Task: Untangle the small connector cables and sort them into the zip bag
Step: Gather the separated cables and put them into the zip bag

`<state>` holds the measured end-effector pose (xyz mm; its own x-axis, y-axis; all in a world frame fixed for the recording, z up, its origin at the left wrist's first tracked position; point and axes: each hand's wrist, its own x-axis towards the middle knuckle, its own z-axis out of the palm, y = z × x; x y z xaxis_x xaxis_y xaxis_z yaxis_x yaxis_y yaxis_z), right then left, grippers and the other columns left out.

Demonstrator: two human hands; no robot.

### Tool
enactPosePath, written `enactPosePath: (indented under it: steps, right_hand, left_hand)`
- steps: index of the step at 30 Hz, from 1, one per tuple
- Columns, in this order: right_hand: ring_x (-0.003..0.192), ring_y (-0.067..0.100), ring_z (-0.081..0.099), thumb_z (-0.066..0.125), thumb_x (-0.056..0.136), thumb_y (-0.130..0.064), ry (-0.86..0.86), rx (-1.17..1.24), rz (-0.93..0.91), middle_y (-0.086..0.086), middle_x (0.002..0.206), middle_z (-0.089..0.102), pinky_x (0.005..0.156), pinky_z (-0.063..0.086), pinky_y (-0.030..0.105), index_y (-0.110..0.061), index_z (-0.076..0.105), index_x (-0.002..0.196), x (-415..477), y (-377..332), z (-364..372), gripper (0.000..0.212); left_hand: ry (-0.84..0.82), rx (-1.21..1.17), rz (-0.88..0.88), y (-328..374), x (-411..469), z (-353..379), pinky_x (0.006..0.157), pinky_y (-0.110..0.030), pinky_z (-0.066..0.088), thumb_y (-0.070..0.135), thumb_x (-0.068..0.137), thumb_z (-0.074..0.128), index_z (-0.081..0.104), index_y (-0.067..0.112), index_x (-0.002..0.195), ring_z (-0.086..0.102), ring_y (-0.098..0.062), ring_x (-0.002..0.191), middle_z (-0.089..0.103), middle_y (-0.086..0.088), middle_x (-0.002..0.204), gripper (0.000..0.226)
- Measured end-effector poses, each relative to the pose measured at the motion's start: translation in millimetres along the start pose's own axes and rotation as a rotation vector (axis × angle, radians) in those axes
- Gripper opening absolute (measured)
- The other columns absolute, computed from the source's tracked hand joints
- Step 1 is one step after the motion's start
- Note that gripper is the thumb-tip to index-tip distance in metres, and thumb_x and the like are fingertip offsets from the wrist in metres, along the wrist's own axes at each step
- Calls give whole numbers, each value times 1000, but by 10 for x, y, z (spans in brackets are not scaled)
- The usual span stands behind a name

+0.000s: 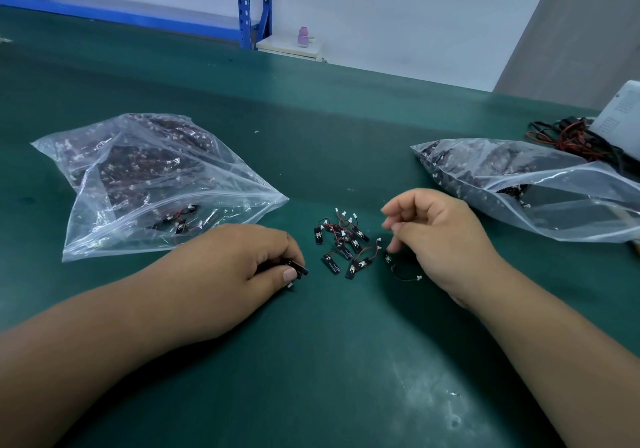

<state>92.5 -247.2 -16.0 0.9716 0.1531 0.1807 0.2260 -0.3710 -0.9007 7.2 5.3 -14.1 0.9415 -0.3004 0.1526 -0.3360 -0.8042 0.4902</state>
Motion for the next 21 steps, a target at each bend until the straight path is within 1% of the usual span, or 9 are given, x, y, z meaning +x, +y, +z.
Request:
enactPosePath:
  steps: [5, 7, 9, 13, 17, 21]
  right_hand:
    - [53, 13, 66, 57, 84, 12, -17, -56, -21, -3, 74, 68, 55, 50, 18, -20, 69, 80, -37, -12, 51, 34]
    - [54, 15, 67, 57, 83, 12, -34, -50, -22, -5, 73, 68, 53, 49, 20, -21, 69, 79, -49, -17, 67, 36]
    - [54, 16, 67, 56, 83, 12, -51, -34, -29, -5, 73, 67, 51, 48, 19, -22, 70, 79, -61, -24, 75, 37]
    - [55, 12, 64, 58, 82, 12, -26, -39, -57, -7, 75, 69, 56, 49, 18, -25, 70, 78, -61, -23, 61, 39]
    - [64, 13, 60, 60, 81, 11, -12, -79, -64, -7, 76, 70, 63, 51, 23, -29, 70, 77, -57, -4, 61, 41]
    - [60, 11, 62, 57, 81, 14, -23, -60, -54, -6, 76, 69, 61, 51, 21, -27, 70, 78, -69, -8, 78, 43]
  left_hand:
    - [0, 1, -2, 3, -4, 2, 75, -16, 46, 45, 88, 50, 60, 44, 101, 56, 10, 93, 60, 36, 98, 16]
    - [-1, 6, -1, 4, -1, 3, 75, -15, 46, 46, 88, 50, 60, 44, 101, 56, 10, 93, 60, 36, 98, 16]
    - [-1, 7, -4, 6, 2, 3, 75, -15, 46, 46, 87, 50, 60, 44, 101, 56, 10, 93, 60, 36, 98, 16]
    - [1, 0, -13, 16, -2, -1, 77, -18, 47, 45, 88, 51, 60, 43, 103, 56, 10, 94, 61, 36, 99, 18]
    - [1, -5, -29, 29, -5, -3, 79, -19, 49, 41, 89, 53, 58, 44, 105, 56, 10, 94, 61, 37, 99, 16]
    - [-3, -8, -30, 37, -6, -7, 79, -18, 48, 42, 89, 53, 57, 46, 104, 56, 12, 93, 60, 38, 98, 16]
